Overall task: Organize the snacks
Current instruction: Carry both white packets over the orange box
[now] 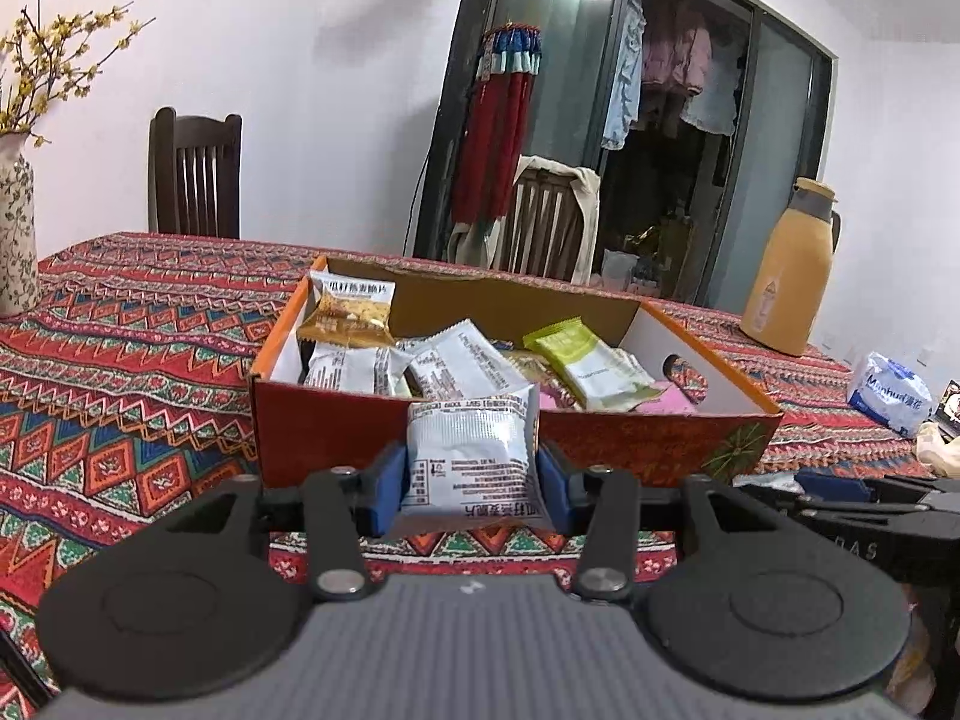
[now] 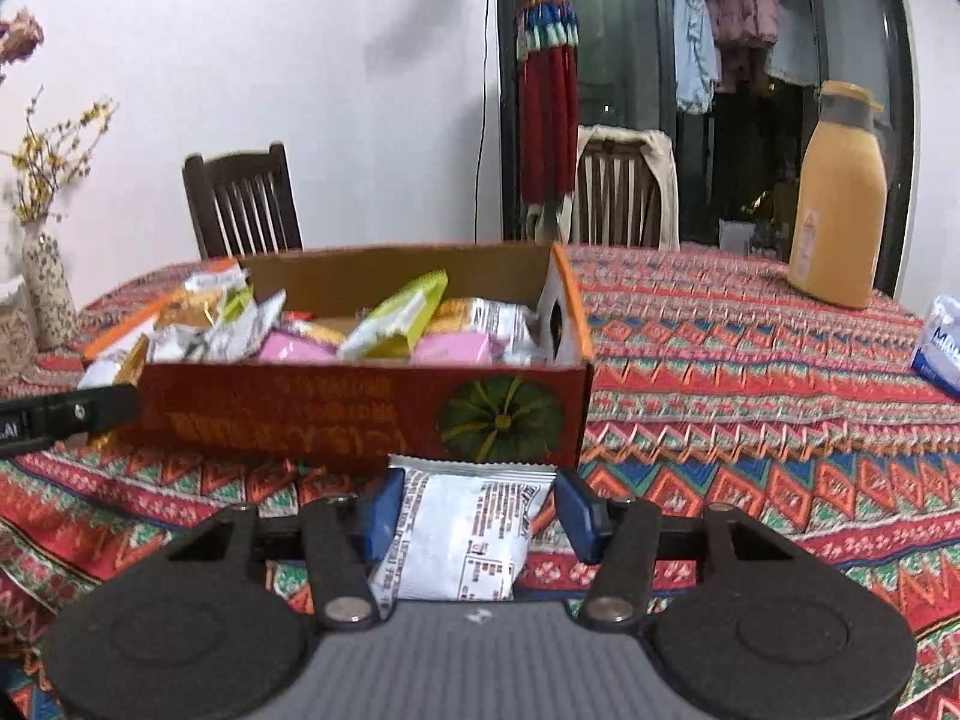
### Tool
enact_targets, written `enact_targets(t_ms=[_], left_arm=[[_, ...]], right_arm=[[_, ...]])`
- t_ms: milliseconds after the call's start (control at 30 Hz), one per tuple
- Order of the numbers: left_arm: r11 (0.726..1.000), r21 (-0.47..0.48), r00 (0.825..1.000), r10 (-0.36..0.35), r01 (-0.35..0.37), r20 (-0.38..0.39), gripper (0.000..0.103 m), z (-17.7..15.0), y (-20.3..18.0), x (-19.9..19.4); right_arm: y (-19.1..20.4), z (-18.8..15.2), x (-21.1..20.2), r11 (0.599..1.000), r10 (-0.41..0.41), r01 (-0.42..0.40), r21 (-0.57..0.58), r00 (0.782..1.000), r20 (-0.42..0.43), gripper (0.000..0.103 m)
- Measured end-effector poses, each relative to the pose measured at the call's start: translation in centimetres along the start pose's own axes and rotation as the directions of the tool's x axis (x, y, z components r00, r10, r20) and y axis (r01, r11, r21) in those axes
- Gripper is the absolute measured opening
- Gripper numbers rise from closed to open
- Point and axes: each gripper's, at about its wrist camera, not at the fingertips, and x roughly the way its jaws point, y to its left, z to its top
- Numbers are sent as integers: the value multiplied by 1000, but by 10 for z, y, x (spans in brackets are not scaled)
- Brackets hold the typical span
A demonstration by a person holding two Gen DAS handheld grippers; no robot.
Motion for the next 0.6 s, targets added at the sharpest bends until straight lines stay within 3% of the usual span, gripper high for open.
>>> enact_targets(t_ms=[300, 600], left_arm=[[999, 41, 994, -10, 5, 110, 47, 43, -10, -22], [997, 69, 983, 24, -37, 185, 47, 100, -24, 6]], right_arm=[[1, 35, -14, 1000, 20, -21, 3, 989, 145, 54], [16, 89, 11, 998, 66, -64, -17, 969, 238, 54]])
